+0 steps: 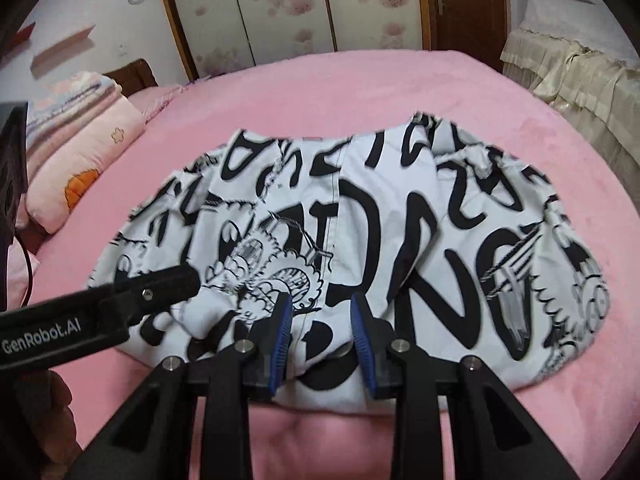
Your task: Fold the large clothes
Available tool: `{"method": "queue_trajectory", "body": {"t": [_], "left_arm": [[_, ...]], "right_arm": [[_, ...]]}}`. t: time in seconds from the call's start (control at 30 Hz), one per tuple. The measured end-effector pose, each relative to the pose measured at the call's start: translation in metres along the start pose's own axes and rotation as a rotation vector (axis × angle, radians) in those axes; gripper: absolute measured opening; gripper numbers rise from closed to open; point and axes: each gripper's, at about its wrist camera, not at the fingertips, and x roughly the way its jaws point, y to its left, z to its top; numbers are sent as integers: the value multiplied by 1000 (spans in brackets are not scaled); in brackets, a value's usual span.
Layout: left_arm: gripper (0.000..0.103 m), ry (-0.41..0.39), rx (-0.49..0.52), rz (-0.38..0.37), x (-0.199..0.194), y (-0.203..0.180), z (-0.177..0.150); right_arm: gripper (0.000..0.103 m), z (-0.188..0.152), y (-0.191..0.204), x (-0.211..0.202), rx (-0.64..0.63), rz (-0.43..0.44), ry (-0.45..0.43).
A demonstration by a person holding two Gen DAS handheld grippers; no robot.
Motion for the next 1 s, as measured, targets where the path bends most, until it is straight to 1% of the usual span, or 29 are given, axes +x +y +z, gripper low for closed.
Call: {"method": "queue_trajectory", "body": {"t": [0.13,0.23,0.33,0.47,0.57,0.67,0.8,0.93,1.0], "left_arm": [[64,-31,-17,11,-35,7,-4],[65,-51,-36,9,-56,17,-8],[73,-75,-73,2,-75,38,-17],[74,-84,-147,-34,-83,70,-34],[74,-77,-200,-63,-77,97,-52],[74,-71,-247,-95,-62,118,-68],[74,-67,-357,-160,-32,150,-85],[74,-83,-406,-201,-3,170,-84],[74,-95,-429,-207,9,178,-80]], "right_arm": [[30,4,7,-32,-14,-24,-51],[30,8,10,-53,-5,5,-83],[30,8,17,-70,-13,19,-120],[30,5,28,-81,-39,8,-153],[30,0,35,-79,-45,17,-146],[30,-7,38,-70,-34,32,-126],[30,-18,42,-54,-35,39,-96],[30,-27,48,-40,-54,30,-73],[30,-29,48,-34,-58,34,-63]]}}
